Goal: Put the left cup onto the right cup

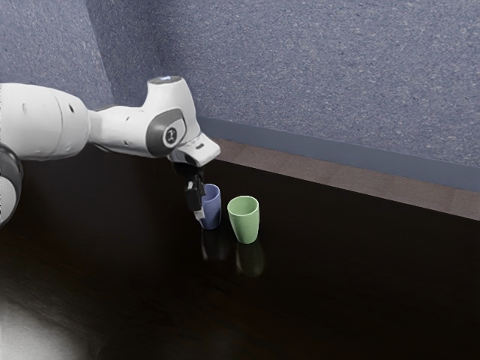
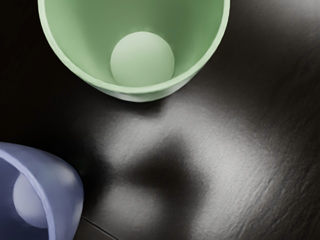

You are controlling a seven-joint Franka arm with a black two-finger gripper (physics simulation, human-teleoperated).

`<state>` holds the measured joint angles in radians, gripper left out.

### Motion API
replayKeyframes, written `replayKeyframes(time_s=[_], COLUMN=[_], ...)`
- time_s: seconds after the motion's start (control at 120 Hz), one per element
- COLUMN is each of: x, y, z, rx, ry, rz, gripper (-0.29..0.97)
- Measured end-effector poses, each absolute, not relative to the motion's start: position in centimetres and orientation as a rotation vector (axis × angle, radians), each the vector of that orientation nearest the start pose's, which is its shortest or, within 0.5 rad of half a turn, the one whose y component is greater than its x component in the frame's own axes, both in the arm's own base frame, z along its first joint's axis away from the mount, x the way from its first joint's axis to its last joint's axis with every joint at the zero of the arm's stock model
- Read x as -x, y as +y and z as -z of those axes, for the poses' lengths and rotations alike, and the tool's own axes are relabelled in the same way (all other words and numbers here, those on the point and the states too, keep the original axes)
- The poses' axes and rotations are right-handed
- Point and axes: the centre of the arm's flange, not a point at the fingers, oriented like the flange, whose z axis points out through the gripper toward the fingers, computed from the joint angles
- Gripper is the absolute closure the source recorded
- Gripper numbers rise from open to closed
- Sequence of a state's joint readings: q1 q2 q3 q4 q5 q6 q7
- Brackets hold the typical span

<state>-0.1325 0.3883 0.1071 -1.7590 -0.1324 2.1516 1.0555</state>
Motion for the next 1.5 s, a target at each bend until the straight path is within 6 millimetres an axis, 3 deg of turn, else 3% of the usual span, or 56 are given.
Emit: replayKeyframes(time_s=[0.258,0.642,0.833,1.5], x=[-65.3,-65.6,-65.9,-67.0], y=[-2.5,-2.0,-0.8,-1.0], z=[-34.0,-34.3,-33.8,-32.7], rx=[2.785,2.759,2.764,2.738], ry=[1.575,1.589,1.579,1.605], rz=[0.066,0.089,0.083,0.099], gripper=[0.02,0.02,0.02,0.02])
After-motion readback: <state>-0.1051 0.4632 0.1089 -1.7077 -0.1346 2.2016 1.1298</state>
